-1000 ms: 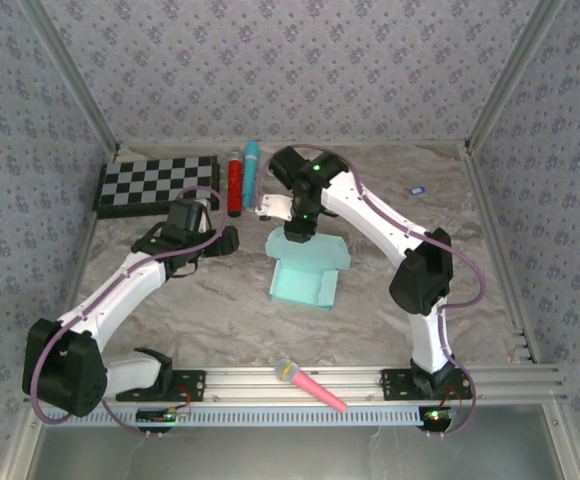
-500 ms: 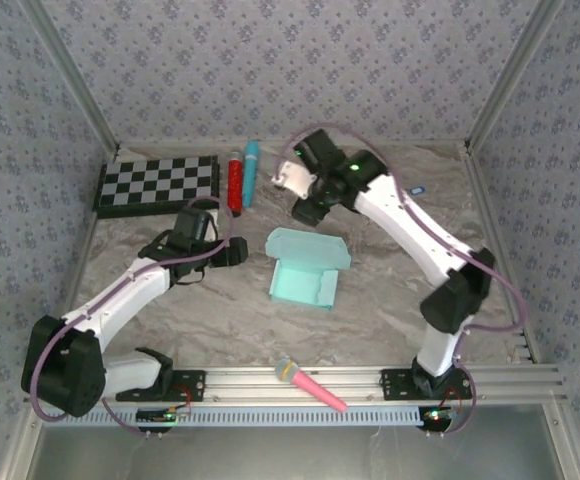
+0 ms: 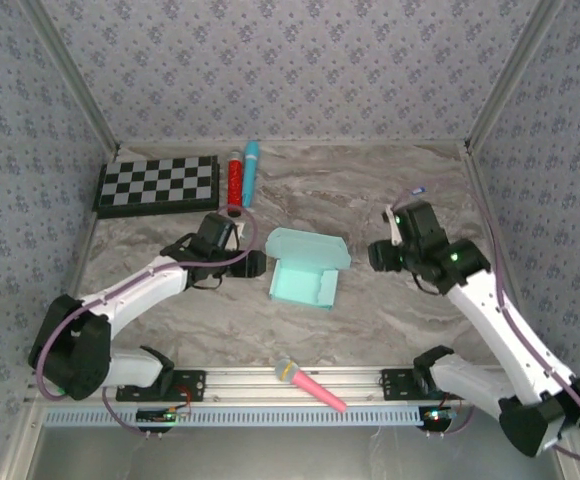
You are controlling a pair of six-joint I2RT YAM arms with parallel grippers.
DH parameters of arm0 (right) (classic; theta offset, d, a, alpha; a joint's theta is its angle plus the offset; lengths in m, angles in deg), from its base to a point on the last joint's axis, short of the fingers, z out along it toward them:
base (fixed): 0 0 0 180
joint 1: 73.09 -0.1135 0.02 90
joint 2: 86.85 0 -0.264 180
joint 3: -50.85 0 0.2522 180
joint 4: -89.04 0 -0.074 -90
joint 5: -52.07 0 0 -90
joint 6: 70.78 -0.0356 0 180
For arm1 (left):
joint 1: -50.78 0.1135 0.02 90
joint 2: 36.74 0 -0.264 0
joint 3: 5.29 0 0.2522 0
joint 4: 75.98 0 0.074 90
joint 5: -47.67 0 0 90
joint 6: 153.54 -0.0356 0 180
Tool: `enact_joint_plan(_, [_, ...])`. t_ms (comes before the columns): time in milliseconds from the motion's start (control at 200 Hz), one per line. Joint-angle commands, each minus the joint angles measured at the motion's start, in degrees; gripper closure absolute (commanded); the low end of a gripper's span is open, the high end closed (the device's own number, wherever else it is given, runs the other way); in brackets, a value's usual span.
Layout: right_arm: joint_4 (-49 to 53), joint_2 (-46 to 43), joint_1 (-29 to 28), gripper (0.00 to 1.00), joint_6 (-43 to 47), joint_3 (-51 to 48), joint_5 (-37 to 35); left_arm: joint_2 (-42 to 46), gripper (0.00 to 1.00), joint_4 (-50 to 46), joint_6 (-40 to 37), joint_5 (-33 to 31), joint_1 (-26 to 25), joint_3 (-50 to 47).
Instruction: Fold the paper box
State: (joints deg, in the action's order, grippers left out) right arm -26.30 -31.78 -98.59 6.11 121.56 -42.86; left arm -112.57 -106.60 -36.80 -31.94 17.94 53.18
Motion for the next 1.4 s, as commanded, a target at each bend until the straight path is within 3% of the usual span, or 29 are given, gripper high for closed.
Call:
enact_joint_plan(0, [-3.4,-4.5,-0.7,0.41,-14.8,-9.0,5.0,-1.5,0.29,2.2,0.4,3.3,-0.6,0.2])
enact_joint_plan(115, [-11.1,-7.4,-3.2,0.45,-24.1,-18.6,6.7,-2.5,0.33,4.2,1.7,4.3,-1.3,-0.3])
enact_joint_plan(235, [-25.9,-7.3,-6.0,0.48,-29.6,-27.0,8.8,-3.7,0.37,7.0,4.1,5.4,-2.0,-1.0])
enact_joint_plan(360, [-37.1,-3.5,-6.9,0.51,-30.9,-30.2,10.0,-5.4,0.41,10.4,6.6,6.6,-3.2,-1.7])
enact_joint_plan(550, [-43.5,5.0,-6.2,0.55,-27.8,-28.7,10.5,-7.6,0.50,15.1,11.2,6.1,-4.5,-2.7])
enact_joint_plan(795, [-46.8,12.2,-4.5,0.59,-25.1,-24.2,9.0,-9.2,0.55,19.8,14.3,6.3,-6.6,-3.9])
enact_joint_plan(1069, [-49.8,20.3,-1.4,0.62,-20.4,-19.4,13.0,-10.9,0.59,22.4,15.7,6.2,-7.3,-4.0])
enact_joint_plan(1394, [-46.0,24.7,0.0,0.63,-16.8,-13.9,13.1,-9.1,0.59,21.2,14.8,4.5,-7.3,-3.8])
